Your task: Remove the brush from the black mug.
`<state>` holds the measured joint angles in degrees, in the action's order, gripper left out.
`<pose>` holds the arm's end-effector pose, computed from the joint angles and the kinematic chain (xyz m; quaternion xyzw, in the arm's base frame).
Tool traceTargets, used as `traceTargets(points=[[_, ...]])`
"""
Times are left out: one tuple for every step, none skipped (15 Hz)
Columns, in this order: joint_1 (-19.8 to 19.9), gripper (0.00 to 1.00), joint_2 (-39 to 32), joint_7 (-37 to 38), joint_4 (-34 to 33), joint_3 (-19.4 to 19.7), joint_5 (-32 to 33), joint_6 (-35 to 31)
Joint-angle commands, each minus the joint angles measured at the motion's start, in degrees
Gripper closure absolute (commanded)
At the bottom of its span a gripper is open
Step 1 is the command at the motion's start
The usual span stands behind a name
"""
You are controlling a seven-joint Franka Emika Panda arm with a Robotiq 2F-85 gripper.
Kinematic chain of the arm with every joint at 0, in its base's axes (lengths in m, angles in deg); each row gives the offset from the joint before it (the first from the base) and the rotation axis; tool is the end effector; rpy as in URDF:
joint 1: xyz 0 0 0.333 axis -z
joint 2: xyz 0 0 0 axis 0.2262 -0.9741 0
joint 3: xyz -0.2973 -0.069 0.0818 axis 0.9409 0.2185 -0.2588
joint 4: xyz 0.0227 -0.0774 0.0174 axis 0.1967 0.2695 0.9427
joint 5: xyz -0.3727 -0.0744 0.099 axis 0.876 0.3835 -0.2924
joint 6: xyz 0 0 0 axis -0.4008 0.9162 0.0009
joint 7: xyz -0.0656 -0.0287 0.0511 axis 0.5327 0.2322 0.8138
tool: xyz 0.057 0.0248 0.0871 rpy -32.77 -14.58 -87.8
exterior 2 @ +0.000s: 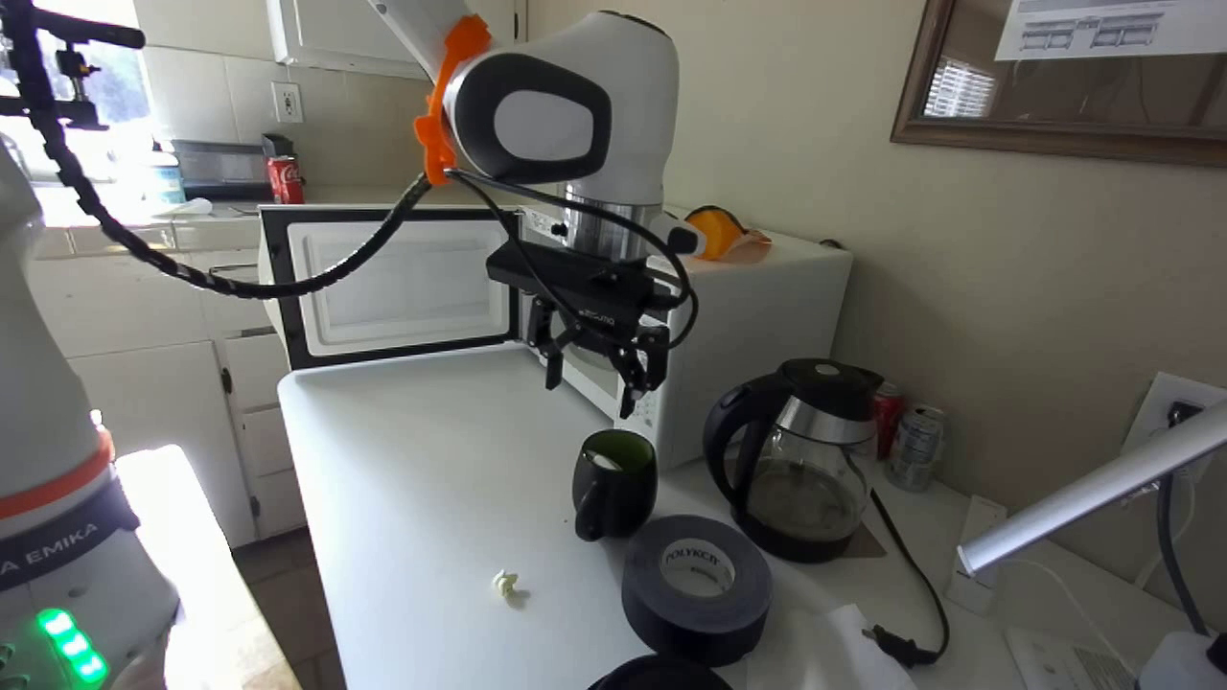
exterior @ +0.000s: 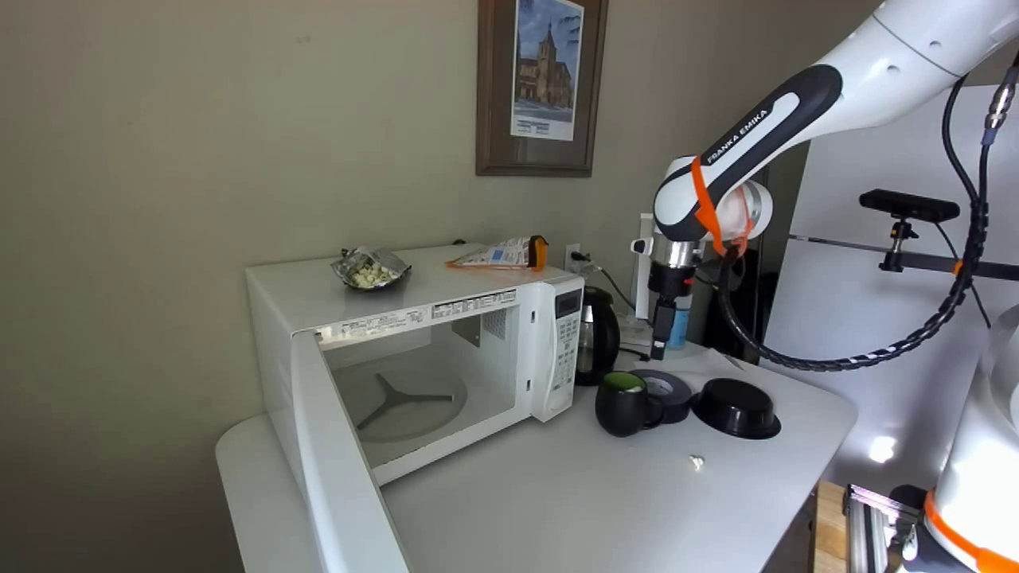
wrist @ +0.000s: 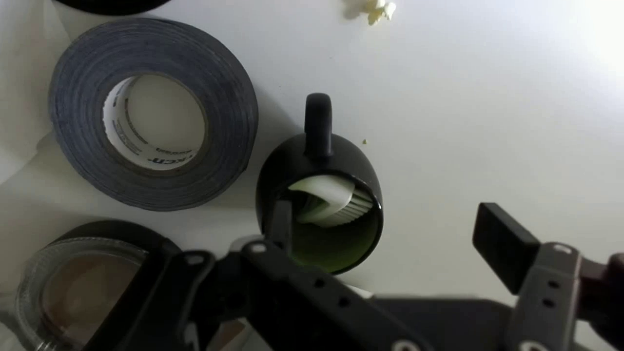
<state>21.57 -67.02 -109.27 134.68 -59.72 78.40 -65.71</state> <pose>0.4030 -0.1959 0.3229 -0.9877 -0.1531 -0.0167 0.0275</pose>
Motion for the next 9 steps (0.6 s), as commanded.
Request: traceTargets(points=[[0.5, 0.25, -5.0, -1.7, -1.5, -0.3, -4.7, -2.0], [0.8, 0.17, -6.0, -1.5, -1.8, -0.5, -5.5, -2.7], [1.0, 0.19, -7.0, -1.6, -2.1, -0.6, -6.4, -3.4], [1.3, 0.16, -8.1, -1.9, -2.5, -0.7, -7.6, -3.9], [1.6, 0.15, -9.0, -2.2, -2.9, -0.9, -8.7, -4.5], [2.0, 0.17, -10.0, -2.5, -3.2, -1.1, -9.8, -5.3], [2.3, 0.14, -11.0, -3.1, -3.6, -1.3, -10.7, -5.8], [2.6, 0.15, -11.8, -3.5, -3.8, -1.7, -11.7, -6.5], [3.0, 0.15, -12.6, -4.2, -4.0, -2.2, -12.8, -7.0]])
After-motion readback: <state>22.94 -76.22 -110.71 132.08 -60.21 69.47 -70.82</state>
